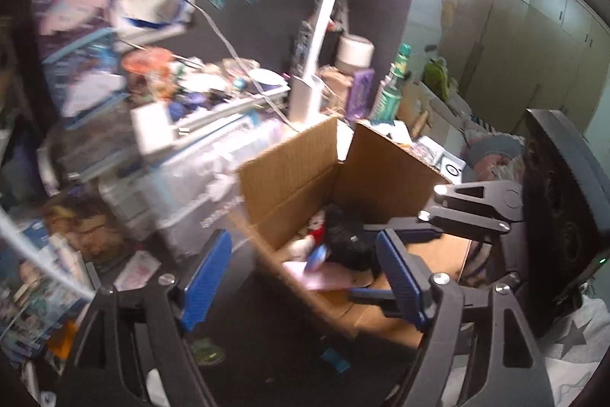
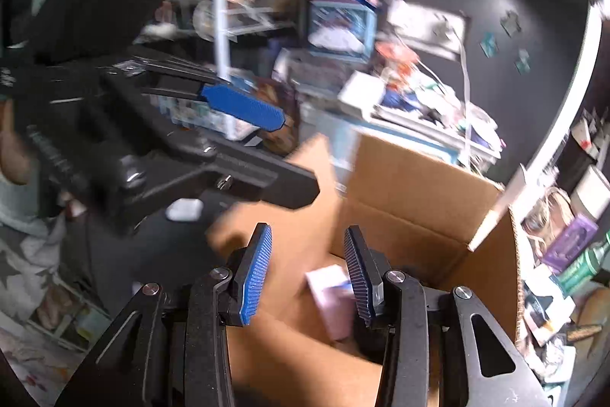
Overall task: Organize objects
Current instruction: 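Move the right tool to the lavender cable tie and grasp it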
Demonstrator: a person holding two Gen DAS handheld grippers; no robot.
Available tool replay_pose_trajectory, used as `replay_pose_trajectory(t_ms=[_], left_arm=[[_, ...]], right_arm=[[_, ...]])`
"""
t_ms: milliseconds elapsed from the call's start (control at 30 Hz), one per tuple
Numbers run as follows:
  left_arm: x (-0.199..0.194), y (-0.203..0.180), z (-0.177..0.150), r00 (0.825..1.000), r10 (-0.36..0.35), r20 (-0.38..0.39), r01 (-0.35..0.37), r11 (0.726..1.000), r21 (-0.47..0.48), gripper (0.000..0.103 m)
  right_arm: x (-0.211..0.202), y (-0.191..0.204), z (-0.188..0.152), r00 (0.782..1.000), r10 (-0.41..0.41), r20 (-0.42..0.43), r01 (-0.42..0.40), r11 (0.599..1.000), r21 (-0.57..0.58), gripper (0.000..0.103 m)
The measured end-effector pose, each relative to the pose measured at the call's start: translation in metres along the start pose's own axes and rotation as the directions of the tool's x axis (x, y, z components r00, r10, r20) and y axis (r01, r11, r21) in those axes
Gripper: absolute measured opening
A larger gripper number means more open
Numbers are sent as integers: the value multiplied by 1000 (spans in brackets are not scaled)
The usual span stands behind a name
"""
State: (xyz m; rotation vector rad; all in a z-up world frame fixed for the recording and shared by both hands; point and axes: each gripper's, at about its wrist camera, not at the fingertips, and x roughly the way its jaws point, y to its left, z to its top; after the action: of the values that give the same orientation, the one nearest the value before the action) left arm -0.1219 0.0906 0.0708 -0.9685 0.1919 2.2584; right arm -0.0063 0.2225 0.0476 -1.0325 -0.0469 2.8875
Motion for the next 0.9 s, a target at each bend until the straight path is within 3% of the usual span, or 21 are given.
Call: replay_pose_trajectory(t_ms=[233,433,667,900], left_arm=[[-48,19,-63,991,107,83,-102,993,-60,81],[-57,41,-130,981,168,99,-153,977,-148,82],[-48,57,-198,986,152,70,-133,964,-230,82],[-44,61,-228,993,110,43,-95,961,-259,82]], right_arm=[[-5,74,-3,980,192,52,-186,976,-110,35],[20,127,-32,934,358,-13,-356,924,-139,35],[68,160,-80,910,386,-152,-405,905,-129,35],[92,165,-100,921,319,-224,-356,922,-153,34]])
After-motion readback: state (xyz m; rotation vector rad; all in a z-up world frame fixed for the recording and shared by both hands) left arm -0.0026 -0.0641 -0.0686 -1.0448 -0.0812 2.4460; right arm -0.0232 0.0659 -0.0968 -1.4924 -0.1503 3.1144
